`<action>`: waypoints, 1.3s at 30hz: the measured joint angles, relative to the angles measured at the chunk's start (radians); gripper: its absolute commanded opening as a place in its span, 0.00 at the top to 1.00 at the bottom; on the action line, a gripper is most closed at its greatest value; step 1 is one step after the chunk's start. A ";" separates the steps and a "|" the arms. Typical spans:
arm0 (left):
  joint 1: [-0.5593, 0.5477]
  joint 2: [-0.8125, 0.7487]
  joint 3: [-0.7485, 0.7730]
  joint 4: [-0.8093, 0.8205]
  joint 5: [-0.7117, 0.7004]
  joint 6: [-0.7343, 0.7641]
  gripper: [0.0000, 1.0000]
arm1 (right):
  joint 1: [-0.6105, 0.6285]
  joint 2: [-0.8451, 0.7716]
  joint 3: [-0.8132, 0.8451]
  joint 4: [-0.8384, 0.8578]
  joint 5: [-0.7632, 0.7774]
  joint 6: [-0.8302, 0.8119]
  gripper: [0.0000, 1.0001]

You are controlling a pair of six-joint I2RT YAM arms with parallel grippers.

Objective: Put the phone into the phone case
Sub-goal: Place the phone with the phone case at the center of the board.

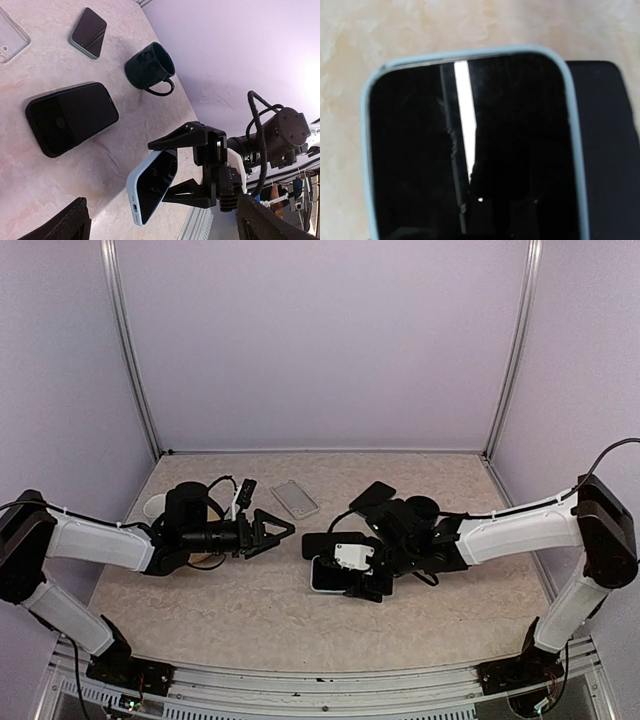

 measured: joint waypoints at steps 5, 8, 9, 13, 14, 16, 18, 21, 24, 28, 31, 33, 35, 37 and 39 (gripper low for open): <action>0.013 -0.034 -0.027 0.002 -0.035 -0.016 0.01 | -0.028 0.110 0.101 -0.046 -0.074 -0.029 0.25; 0.015 -0.051 -0.035 0.003 -0.046 -0.021 0.01 | -0.044 0.164 0.159 -0.072 -0.115 -0.045 0.24; 0.016 -0.055 -0.037 0.003 -0.050 -0.023 0.01 | -0.048 0.179 0.174 -0.079 -0.126 -0.049 0.24; 0.020 -0.063 -0.044 0.003 -0.058 -0.026 0.01 | -0.063 0.245 0.235 -0.122 -0.172 -0.068 0.24; 0.021 -0.065 -0.046 0.002 -0.059 -0.026 0.01 | -0.065 0.258 0.245 -0.134 -0.179 -0.073 0.24; 0.023 -0.067 -0.047 0.002 -0.062 -0.026 0.01 | -0.069 0.277 0.255 -0.150 -0.193 -0.080 0.24; 0.023 -0.068 -0.047 0.002 -0.062 -0.026 0.01 | -0.071 0.290 0.261 -0.164 -0.202 -0.082 0.23; 0.027 -0.069 -0.047 0.002 -0.065 -0.027 0.01 | -0.072 0.303 0.262 -0.185 -0.211 -0.082 0.22; 0.027 -0.070 -0.047 0.002 -0.066 -0.027 0.01 | -0.074 0.308 0.262 -0.196 -0.217 -0.081 0.21; 0.027 -0.070 -0.047 0.003 -0.066 -0.033 0.01 | -0.074 0.309 0.262 -0.195 -0.211 -0.073 0.20; 0.027 -0.070 -0.047 0.003 -0.066 -0.036 0.01 | -0.074 0.309 0.262 -0.194 -0.207 -0.064 0.19; 0.027 -0.070 -0.046 0.003 -0.066 -0.037 0.01 | -0.074 0.312 0.265 -0.194 -0.207 -0.057 0.17; 0.027 -0.070 -0.046 0.003 -0.066 -0.038 0.01 | -0.074 0.318 0.274 -0.193 -0.206 -0.051 0.15; 0.027 -0.070 -0.046 0.003 -0.066 -0.038 0.01 | -0.074 0.322 0.277 -0.190 -0.206 -0.050 0.14; 0.027 -0.070 -0.046 0.003 -0.066 -0.038 0.01 | -0.074 0.322 0.278 -0.189 -0.206 -0.047 0.14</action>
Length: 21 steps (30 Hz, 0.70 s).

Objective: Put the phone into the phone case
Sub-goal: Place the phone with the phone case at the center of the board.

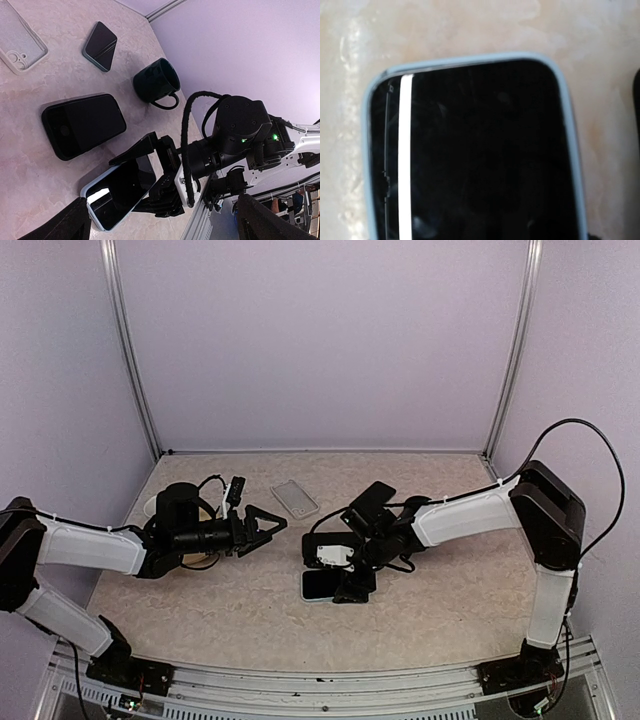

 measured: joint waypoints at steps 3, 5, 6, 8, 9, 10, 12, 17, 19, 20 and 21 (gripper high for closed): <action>0.000 0.000 0.000 0.000 0.000 0.000 0.01 | 0.000 0.000 0.000 0.000 0.000 0.001 0.14; 0.000 0.000 0.000 0.000 0.000 0.000 0.01 | 0.000 0.000 0.002 -0.001 0.000 0.003 0.12; 0.000 0.000 0.000 0.000 -0.001 0.000 0.01 | 0.000 0.000 0.003 -0.002 0.001 0.004 0.10; 0.000 0.000 0.000 0.000 -0.002 0.000 0.01 | 0.000 0.000 0.006 -0.005 0.005 0.006 0.08; 0.000 0.000 0.000 0.000 -0.003 0.000 0.01 | 0.000 0.000 0.009 -0.005 0.008 0.007 0.07; 0.000 0.000 0.000 0.000 -0.003 0.000 0.01 | 0.000 0.000 0.012 -0.005 0.010 0.008 0.06; 0.000 0.000 0.001 0.000 -0.006 0.000 0.01 | 0.000 0.000 0.014 -0.004 0.011 0.008 0.05; 0.000 0.000 0.002 0.000 -0.012 0.000 0.01 | 0.000 0.000 0.015 -0.004 0.015 0.011 0.03; 0.000 0.000 0.002 0.000 -0.016 0.000 0.01 | 0.000 -0.003 0.015 -0.004 0.018 0.014 0.01; 0.000 0.000 0.002 0.000 -0.017 0.000 0.01 | 0.000 -0.006 0.015 -0.004 0.021 0.015 0.01; 0.000 0.000 0.002 0.000 -0.018 0.000 0.01 | 0.000 -0.013 0.015 -0.005 0.023 0.018 0.00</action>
